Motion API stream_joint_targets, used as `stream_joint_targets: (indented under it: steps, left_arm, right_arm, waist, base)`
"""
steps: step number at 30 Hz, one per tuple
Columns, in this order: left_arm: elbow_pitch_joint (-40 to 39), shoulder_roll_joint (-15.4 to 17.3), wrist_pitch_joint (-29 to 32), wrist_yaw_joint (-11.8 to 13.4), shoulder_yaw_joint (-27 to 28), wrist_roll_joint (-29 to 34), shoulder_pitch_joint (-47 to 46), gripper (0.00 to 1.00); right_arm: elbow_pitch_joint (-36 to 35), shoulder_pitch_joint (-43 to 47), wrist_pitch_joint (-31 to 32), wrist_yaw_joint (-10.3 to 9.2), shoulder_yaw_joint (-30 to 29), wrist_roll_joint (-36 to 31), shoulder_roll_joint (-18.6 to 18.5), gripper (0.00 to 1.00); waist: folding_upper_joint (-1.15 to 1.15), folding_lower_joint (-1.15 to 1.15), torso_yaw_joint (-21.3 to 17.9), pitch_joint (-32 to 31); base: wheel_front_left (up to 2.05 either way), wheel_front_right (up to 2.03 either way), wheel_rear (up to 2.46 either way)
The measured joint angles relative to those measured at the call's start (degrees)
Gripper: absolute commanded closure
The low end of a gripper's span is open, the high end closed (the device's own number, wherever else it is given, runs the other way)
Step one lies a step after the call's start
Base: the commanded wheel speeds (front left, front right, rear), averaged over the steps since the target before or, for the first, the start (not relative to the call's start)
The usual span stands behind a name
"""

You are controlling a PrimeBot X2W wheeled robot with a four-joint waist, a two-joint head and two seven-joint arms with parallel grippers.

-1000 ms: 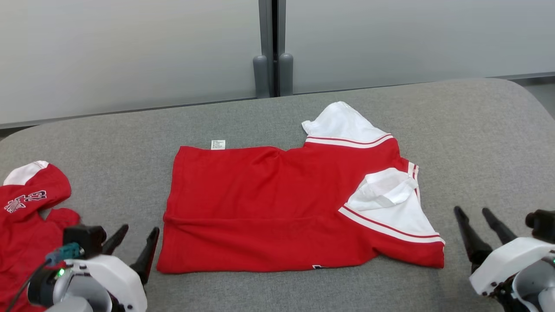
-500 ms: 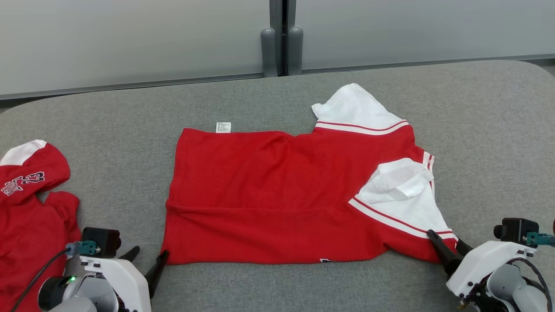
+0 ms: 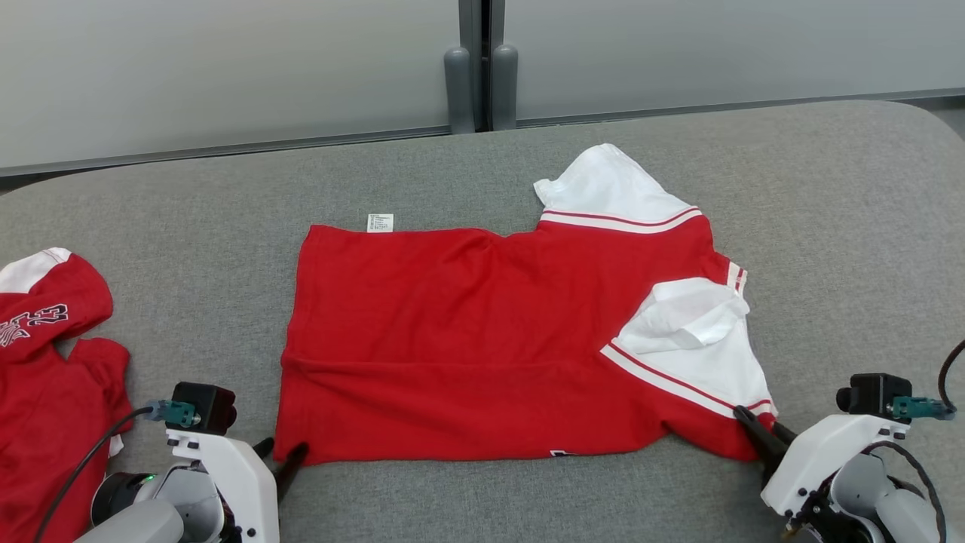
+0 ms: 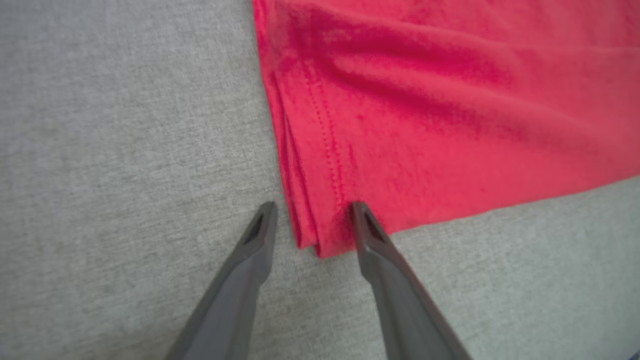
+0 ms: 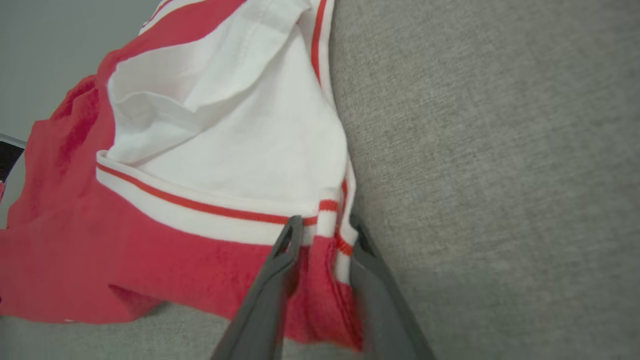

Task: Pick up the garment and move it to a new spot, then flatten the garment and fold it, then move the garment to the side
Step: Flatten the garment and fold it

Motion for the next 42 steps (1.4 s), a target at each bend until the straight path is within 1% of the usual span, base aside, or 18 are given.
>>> stream_joint_targets:
  steps: [1, 6, 11, 17, 21, 24, 27, 33, 34, 35, 36, 37, 42]
  left_arm:
    - [0.08, -0.01, 0.15, -0.14, -0.07, -0.02, -0.02, 1.00]
    - [-0.87, 0.33, -0.26, -0.59, -0.04, -0.11, 0.16, 1.00]
    - [-5.46, 2.78, 0.67, -0.18, -0.49, -0.60, 1.91, 1.00]
    - [-13.82, 7.88, 3.64, 2.15, -1.79, -1.94, 5.76, 1.00]
    - [-19.06, 11.62, 4.85, 4.35, -2.34, -3.16, 8.67, 1.00]
    - [-22.32, 13.48, 5.31, 5.97, -2.86, -4.03, 11.02, 1.00]
    - [-24.86, 14.60, 5.32, 7.53, -3.15, -4.90, 12.77, 1.00]
    - [-27.27, 14.62, 5.11, 9.47, -3.76, -6.11, 15.55, 1.00]
    - [-27.24, 14.59, 5.08, 9.93, -3.80, -6.12, 15.72, 0.76]
    - [-27.18, 14.58, 5.17, 10.17, -3.90, -6.14, 15.75, 0.38]
    - [-27.02, 14.56, 5.31, 10.61, -3.91, -6.15, 15.75, 0.07]
    - [-26.91, 14.51, 5.32, 10.67, -3.90, -6.14, 15.75, 0.00]
    - [-27.10, 15.33, 5.71, 11.13, -3.80, -5.46, 15.51, 0.00]
  right_arm:
    - [0.12, 0.00, -0.01, 0.01, 0.49, 0.16, -0.07, 1.00]
    - [0.14, 0.06, -1.07, 0.01, 2.02, 1.56, -0.69, 1.00]
    - [-0.86, 0.91, -0.89, 0.01, 2.42, 3.21, -2.71, 1.00]
    - [-4.38, 4.31, 3.58, 0.01, 2.96, 4.89, -6.04, 1.00]
    - [-7.66, 7.27, 5.17, 0.01, 1.12, 5.08, -8.53, 1.00]
    - [-9.91, 10.46, 7.17, 0.02, -0.36, 4.91, -9.76, 1.00]
    - [-12.37, 13.96, 9.01, 0.02, -2.26, 4.48, -10.18, 1.00]
    - [-16.69, 20.19, 12.34, 0.02, -7.04, 2.25, -9.31, 1.00]
    - [-17.31, 20.86, 12.78, 0.02, -7.94, 1.68, -8.83, 0.56]
    - [-17.81, 21.31, 13.32, 0.02, -8.86, 1.16, -8.31, 0.00]
    - [-18.27, 21.69, 14.12, 0.02, -9.50, 0.62, -7.88, 0.00]
    - [-18.85, 22.06, 14.75, 0.01, -10.24, -0.07, -7.40, 0.00]
    - [-22.08, 22.94, 17.03, -0.04, -13.82, -3.75, -5.45, 0.00]
  waist:
    - [0.00, 0.00, -0.02, -0.14]
    - [0.00, 0.00, -0.07, -1.49]
    - [0.00, 0.00, -0.04, -3.83]
    - [0.00, 0.00, 0.32, -6.48]
    - [0.00, 0.00, 0.39, -7.30]
    - [0.00, 0.00, 0.50, -7.52]
    - [0.00, 0.00, 0.73, -7.51]
    - [0.00, 0.00, 0.89, -7.93]
    - [0.00, 0.00, 0.88, -7.96]
    - [0.00, 0.00, 0.85, -7.99]
    - [0.00, 0.00, 0.82, -8.01]
    - [0.00, 0.00, 0.77, -8.03]
    - [0.00, 0.00, 0.44, -8.09]
  base:
    - [0.00, 0.00, 0.00]
    - [0.00, 0.00, 0.00]
    - [0.00, 0.00, 0.00]
    - [0.00, 0.00, 0.00]
    - [0.00, 0.00, 0.00]
    - [0.00, 0.00, 0.00]
    - [0.00, 0.00, 0.00]
    - [0.00, 0.00, 0.00]
    - [0.00, 0.00, 0.00]
    - [0.00, 0.00, 0.00]
    - [0.00, 0.00, 0.00]
    - [0.00, 0.00, 0.00]
    - [0.00, 0.00, 0.00]
